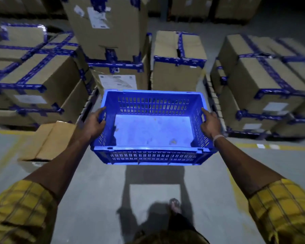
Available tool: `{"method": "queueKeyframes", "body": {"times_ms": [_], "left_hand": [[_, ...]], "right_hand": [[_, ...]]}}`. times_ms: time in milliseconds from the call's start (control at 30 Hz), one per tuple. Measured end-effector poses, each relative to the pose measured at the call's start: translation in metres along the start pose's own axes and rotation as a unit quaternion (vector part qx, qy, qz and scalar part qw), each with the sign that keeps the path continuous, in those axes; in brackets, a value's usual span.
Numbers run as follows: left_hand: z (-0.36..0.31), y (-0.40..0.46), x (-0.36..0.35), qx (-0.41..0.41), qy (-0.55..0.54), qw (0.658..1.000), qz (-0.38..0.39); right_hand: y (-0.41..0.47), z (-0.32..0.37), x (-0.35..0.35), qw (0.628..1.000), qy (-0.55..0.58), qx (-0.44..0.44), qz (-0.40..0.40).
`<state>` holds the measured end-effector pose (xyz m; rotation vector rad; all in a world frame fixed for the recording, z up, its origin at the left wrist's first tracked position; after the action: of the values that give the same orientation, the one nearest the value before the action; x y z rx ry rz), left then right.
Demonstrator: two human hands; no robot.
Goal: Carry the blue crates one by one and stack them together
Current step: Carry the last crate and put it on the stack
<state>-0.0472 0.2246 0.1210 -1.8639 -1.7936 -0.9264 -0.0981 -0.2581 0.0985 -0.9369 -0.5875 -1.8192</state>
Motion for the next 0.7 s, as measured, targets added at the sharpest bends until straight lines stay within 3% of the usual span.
{"method": "queueKeyframes", "body": {"times_ms": [233,700], "left_hand": [[-0.025,0.023,-0.061,-0.052,-0.026,0.996,0.069],[-0.211,0.039,-0.218,-0.141,-0.153,0.954,0.218]], "right_hand": [[-0.068,-0.070,0.057,0.995,0.009,-0.084,-0.061],[-0.167,-0.229,0.191,0.949,0.058,-0.252,-0.180]]}}
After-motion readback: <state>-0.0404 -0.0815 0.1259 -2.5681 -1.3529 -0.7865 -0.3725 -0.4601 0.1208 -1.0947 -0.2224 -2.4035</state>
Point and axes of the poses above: each hand's wrist, its own y-axis towards the middle knuckle, its own x-axis out of the back of the hand, z = x × y, the point moved 4 cm from there along y, towards the middle knuckle, and after that the axes turned 4 degrees about -x, right-handed, at the moved point
